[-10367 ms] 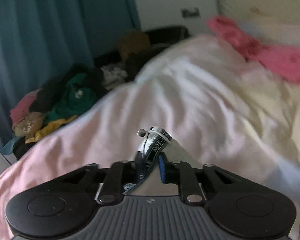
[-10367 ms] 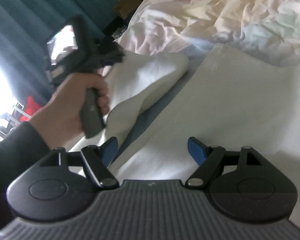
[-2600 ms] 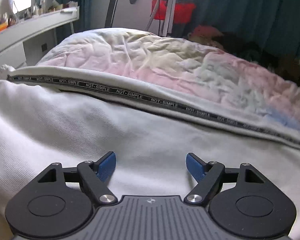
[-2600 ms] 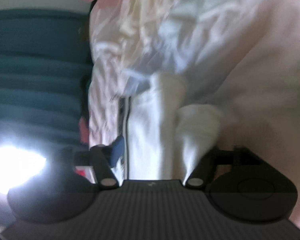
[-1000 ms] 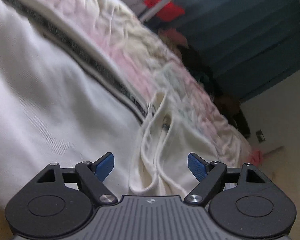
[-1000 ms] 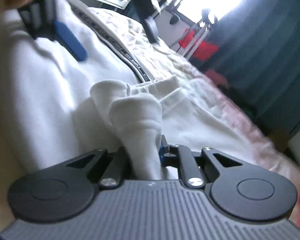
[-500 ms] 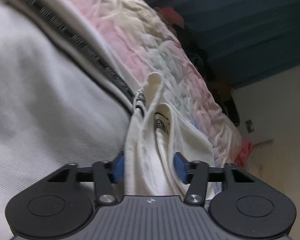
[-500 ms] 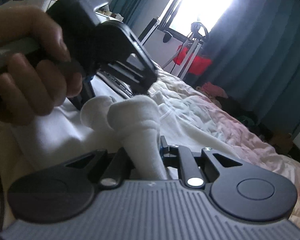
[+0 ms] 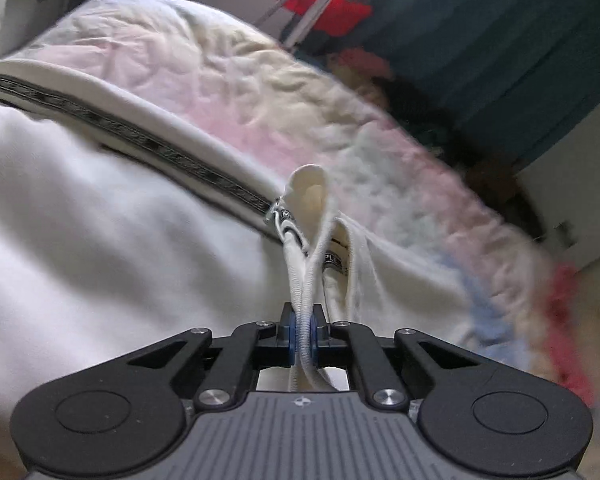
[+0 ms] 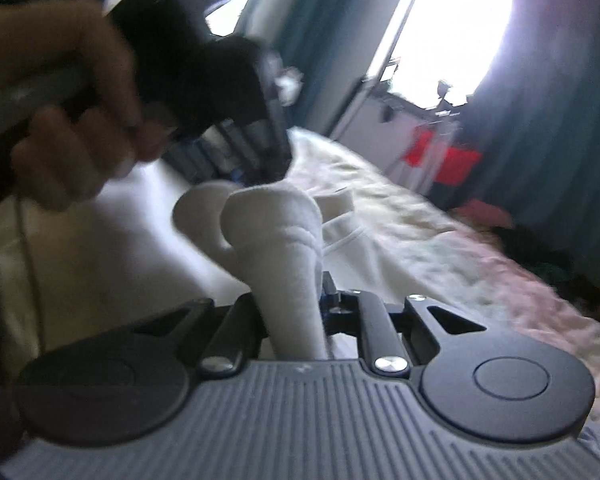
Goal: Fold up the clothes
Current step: 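Hold the striped edge with the left gripper while the right gripper carries the cuff toward it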
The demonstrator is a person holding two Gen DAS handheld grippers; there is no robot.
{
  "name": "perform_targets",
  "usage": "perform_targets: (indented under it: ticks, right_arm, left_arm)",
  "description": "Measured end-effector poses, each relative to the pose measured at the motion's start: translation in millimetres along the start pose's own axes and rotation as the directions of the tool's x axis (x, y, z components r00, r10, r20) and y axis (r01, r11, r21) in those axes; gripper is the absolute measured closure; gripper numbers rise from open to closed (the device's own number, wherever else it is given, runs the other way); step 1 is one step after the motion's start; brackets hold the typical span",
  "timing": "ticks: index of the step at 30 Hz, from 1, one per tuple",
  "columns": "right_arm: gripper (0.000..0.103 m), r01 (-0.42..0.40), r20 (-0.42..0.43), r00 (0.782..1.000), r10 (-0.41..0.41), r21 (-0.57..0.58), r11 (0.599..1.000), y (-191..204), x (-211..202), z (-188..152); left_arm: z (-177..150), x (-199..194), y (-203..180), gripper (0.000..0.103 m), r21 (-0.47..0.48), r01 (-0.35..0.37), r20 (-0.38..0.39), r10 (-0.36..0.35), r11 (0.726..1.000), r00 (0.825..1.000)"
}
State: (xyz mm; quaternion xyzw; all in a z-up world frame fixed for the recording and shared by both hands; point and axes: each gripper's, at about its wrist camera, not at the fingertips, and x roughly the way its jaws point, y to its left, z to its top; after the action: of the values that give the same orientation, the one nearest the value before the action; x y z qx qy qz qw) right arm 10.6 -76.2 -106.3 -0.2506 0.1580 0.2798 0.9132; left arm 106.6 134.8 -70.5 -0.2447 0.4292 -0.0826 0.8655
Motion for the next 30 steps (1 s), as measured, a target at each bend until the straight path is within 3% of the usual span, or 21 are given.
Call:
perform_targets:
  ticks: [4,8,10,14,17,20,26,30]
  right_arm:
    - [0.074,-0.057,-0.086,0.995,0.057,0.003,0.998,8,5,-4]
    - [0.049,-0.064,-0.094,0.993,0.067,0.037,0.997,8,-10,-4]
    - [0.043,-0.086,-0.094,0.991,0.096,0.097,0.992,0,-19,-2]
    - [0.043,-0.116,-0.101,0.985,0.141,0.222,0.968,-15,-34,4]
    - [0.043,-0.053,-0.181,0.978,0.105,0.269,0.962,-18,-36,6]
    - [0.043,-0.101,-0.144,0.977,0.157,0.334,0.937,-20,-48,8]
    - [0.043,-0.146,-0.052,0.983,0.174,0.345,0.927,-20,-56,18]
    - [0.043,-0.119,-0.147,0.973,0.175,0.327,0.937,-23,-48,12]
  left_arm:
    - [-5,10,3,0.095,0.011,-0.064,-0.04,0.065,0.998,0.997]
    - [-3,11,-3,0.095,0.088,-0.114,-0.051,0.119,0.99,0.992]
    - [-2,10,-7,0.093,0.135,-0.119,-0.058,0.128,0.984,0.99]
    - [3,6,-5,0.086,0.166,-0.107,-0.066,0.119,0.98,0.991]
    - [4,0,3,0.085,0.16,-0.071,-0.043,0.079,0.985,0.996]
    - [5,8,9,0.083,0.129,-0.073,-0.058,0.081,0.989,0.995]
    - [9,13,8,0.077,0.126,-0.055,-0.033,0.06,0.99,0.998]
    - [12,9,9,0.072,0.095,-0.038,0.017,0.036,0.995,0.999]
